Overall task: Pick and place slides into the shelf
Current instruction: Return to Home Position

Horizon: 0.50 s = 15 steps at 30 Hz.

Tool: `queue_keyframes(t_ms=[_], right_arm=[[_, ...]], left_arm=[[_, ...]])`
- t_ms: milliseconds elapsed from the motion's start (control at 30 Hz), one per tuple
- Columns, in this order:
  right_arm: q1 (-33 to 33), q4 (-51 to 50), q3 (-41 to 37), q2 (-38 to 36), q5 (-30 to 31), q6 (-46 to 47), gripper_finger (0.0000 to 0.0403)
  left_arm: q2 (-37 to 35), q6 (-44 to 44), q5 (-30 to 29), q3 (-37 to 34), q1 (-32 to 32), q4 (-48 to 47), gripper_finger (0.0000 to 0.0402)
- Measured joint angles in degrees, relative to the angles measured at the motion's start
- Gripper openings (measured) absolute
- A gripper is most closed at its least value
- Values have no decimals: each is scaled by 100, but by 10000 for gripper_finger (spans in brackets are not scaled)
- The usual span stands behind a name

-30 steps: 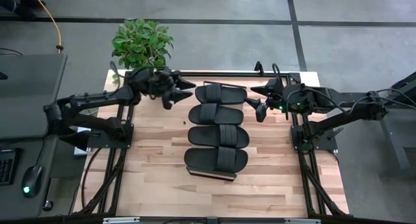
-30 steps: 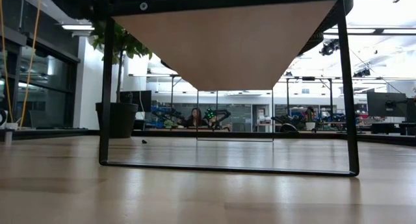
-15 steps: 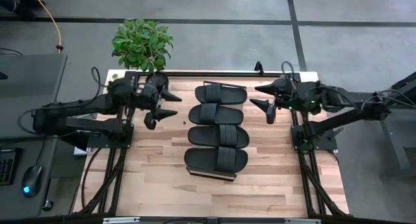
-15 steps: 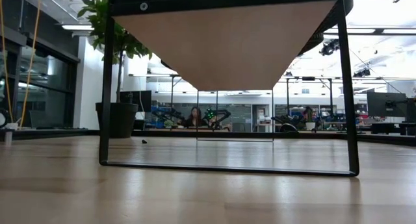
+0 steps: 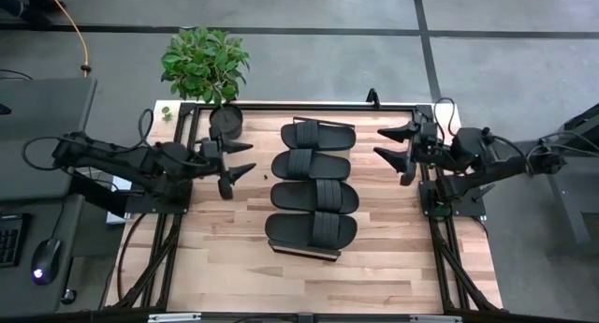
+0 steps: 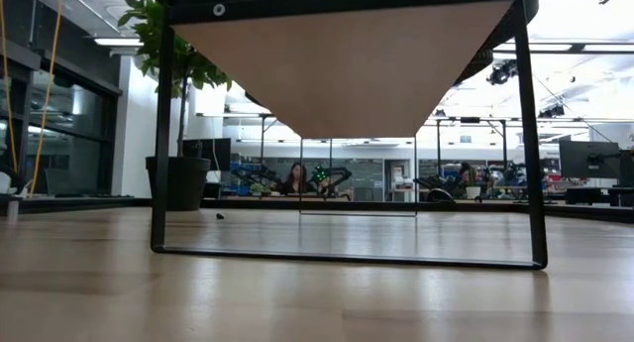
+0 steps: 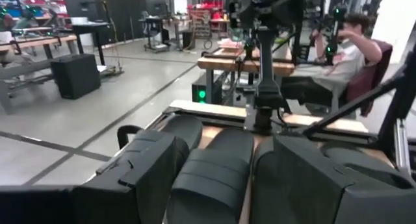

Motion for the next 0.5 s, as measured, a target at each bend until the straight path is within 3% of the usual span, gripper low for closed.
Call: queue_keyframes(t_ms=[300, 500], right_arm=[[4, 1306, -989, -394, -734, -526, 255], [4, 1450, -1441, -575, -734, -391, 255]], left_arm=[[192, -154, 365, -2, -25, -272, 239], [384, -103, -29, -2, -19, -262, 239]])
